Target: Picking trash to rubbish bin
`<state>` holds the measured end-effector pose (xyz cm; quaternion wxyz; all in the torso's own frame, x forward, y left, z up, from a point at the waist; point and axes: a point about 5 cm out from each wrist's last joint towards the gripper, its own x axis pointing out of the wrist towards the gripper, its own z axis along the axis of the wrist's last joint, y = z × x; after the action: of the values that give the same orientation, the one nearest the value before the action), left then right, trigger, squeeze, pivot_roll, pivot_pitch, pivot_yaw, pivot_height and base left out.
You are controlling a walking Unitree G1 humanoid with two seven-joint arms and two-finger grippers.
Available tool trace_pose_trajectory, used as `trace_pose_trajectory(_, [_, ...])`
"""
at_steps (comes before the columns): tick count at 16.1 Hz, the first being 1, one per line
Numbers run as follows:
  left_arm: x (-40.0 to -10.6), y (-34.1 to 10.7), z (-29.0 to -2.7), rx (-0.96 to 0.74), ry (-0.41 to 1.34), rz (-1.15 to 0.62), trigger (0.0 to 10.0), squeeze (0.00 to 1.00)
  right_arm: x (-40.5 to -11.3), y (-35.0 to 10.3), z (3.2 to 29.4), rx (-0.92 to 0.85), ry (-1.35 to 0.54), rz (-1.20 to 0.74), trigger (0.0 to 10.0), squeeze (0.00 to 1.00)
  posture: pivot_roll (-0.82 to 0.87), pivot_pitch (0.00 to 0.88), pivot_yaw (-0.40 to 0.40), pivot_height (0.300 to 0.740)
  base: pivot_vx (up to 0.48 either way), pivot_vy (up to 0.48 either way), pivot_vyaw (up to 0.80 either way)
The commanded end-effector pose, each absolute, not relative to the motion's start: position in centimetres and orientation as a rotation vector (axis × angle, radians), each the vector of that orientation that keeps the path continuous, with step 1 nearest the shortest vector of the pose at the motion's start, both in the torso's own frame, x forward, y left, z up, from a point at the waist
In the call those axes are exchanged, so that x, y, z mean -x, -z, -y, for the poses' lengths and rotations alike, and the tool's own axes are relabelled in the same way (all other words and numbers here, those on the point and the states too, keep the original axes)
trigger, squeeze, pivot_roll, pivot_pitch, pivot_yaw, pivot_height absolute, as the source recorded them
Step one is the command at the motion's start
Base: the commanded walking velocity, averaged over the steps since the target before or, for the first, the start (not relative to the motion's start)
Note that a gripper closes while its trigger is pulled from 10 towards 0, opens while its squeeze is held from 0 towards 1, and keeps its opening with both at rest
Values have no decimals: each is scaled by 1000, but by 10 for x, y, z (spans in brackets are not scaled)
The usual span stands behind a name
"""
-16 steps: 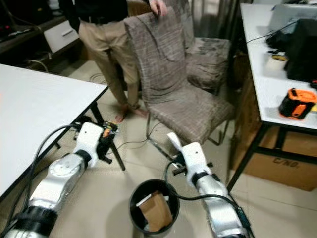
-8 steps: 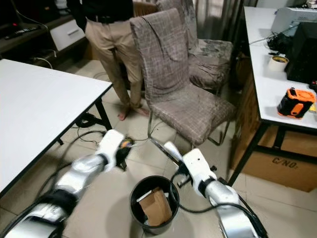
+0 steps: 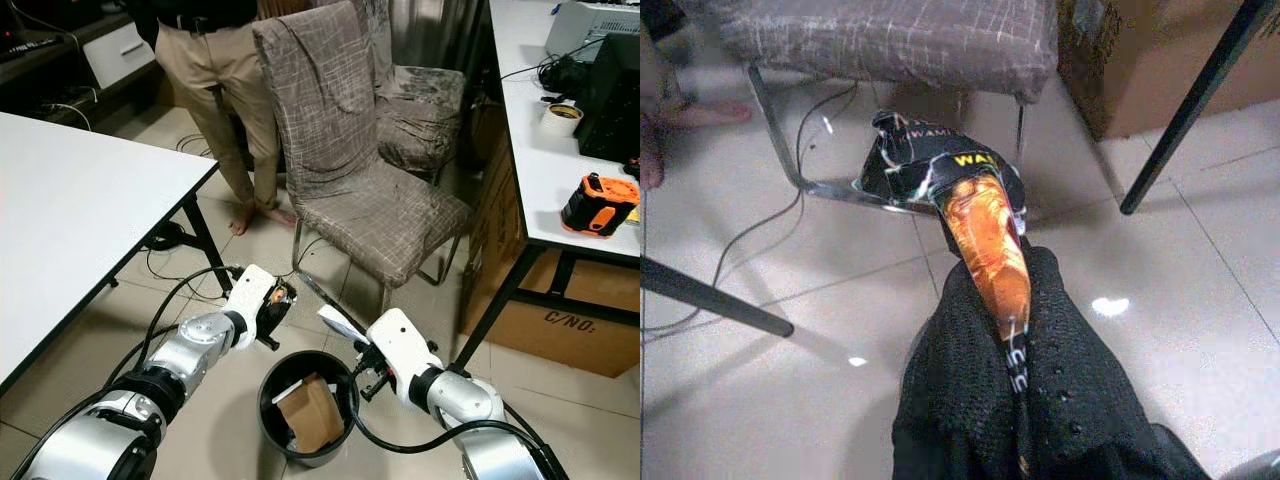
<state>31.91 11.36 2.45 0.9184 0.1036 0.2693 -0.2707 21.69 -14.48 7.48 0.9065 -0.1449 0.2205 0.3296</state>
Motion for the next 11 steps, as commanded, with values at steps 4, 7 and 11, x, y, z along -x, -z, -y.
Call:
trace_pose_trajectory(4, [-327, -33, -109, -188, 560, -522, 10000, 310, -215, -81, 142, 287, -687, -456, 10000, 0, -163, 68, 52, 740, 0, 0, 0])
trace_pose_trajectory(7, [-327, -34, -102, -186, 585, -511, 10000, 925, -213, -81, 142, 279, -678, -465, 10000, 0, -167, 70, 57, 740, 0, 0, 0])
trace_pose_trajectory(11, [-328, -37, -95, -163, 613, -498, 10000, 1000, -213, -82, 145, 277, -653, -470, 10000, 0, -171, 72, 71, 740, 0, 0, 0])
